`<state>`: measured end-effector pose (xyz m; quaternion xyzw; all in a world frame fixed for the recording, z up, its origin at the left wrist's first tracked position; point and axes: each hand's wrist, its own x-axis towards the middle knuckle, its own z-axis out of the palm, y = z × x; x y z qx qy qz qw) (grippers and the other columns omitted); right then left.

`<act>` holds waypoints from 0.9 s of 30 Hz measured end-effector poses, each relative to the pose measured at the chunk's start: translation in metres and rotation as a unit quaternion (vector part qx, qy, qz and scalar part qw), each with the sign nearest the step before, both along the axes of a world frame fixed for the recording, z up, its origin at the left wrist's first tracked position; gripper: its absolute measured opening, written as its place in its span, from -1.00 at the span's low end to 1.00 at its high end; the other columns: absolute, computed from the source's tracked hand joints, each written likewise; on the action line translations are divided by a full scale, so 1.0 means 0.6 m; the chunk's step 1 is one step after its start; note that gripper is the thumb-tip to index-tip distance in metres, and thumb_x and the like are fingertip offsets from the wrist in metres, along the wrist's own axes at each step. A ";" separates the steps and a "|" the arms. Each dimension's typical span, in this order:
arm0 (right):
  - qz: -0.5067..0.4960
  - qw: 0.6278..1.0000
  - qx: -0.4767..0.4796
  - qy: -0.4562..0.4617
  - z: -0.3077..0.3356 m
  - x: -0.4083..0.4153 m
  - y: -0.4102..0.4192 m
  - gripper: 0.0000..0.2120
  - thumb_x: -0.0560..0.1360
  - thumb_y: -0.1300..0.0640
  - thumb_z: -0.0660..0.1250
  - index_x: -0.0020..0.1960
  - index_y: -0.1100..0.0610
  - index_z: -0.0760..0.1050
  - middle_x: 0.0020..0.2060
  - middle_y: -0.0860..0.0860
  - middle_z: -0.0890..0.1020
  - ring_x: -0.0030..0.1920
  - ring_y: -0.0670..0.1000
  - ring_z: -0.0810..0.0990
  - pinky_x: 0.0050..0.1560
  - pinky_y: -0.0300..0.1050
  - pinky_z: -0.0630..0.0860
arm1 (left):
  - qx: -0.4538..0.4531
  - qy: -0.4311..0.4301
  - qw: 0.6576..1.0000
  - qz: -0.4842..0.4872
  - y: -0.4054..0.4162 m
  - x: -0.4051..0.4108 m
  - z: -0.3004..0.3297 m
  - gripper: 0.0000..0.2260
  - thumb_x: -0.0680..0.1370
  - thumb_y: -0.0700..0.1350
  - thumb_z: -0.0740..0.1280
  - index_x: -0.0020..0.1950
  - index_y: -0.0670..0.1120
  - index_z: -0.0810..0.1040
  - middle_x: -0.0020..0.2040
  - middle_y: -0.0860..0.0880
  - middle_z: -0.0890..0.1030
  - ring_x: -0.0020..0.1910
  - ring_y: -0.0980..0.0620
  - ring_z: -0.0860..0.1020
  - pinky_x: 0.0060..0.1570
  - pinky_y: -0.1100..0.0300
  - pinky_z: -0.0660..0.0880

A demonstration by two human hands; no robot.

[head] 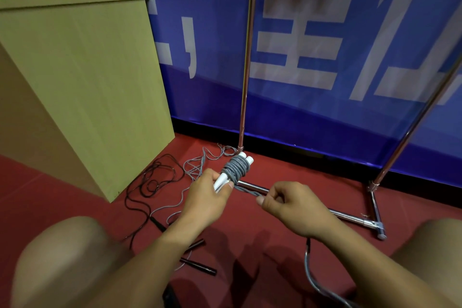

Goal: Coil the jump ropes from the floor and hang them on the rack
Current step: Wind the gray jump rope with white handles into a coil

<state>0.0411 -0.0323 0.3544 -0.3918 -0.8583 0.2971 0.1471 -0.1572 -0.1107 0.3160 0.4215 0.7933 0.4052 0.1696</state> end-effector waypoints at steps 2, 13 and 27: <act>0.028 1.000 0.008 -0.008 0.004 0.000 -0.007 -0.69 0.49 -0.14 0.39 -0.26 0.07 0.50 -0.48 -0.08 0.46 -0.43 -0.17 0.42 -0.38 -0.30 0.33 | -0.006 0.010 1.000 0.002 0.001 -0.005 -0.003 -0.85 0.55 0.01 0.40 -0.07 0.00 0.47 -0.22 0.04 0.61 -0.28 0.04 0.56 -0.34 0.18 0.39; 0.093 0.988 0.127 -0.005 -0.013 0.022 -0.009 -0.80 0.53 -0.12 0.27 -0.05 0.01 0.50 -0.25 -0.14 0.54 -0.19 -0.04 0.55 -0.16 -0.02 0.49 | -0.072 0.111 0.986 -0.102 -0.010 0.005 -0.016 -0.84 0.53 0.05 0.40 -0.03 0.00 0.51 -0.19 0.03 0.60 -0.21 -0.03 0.54 -0.29 0.14 0.34; 0.041 0.983 0.172 -0.051 -0.026 0.000 0.003 -0.66 0.46 -0.33 0.27 0.03 -0.12 0.58 -0.11 -0.11 0.57 -0.03 0.02 0.60 -0.14 -0.06 0.47 | -0.138 0.107 0.909 -0.380 -0.045 0.065 -0.005 -0.80 0.57 0.01 0.30 0.19 0.09 0.49 -0.26 0.09 0.50 -0.32 0.08 0.41 -0.28 0.12 0.34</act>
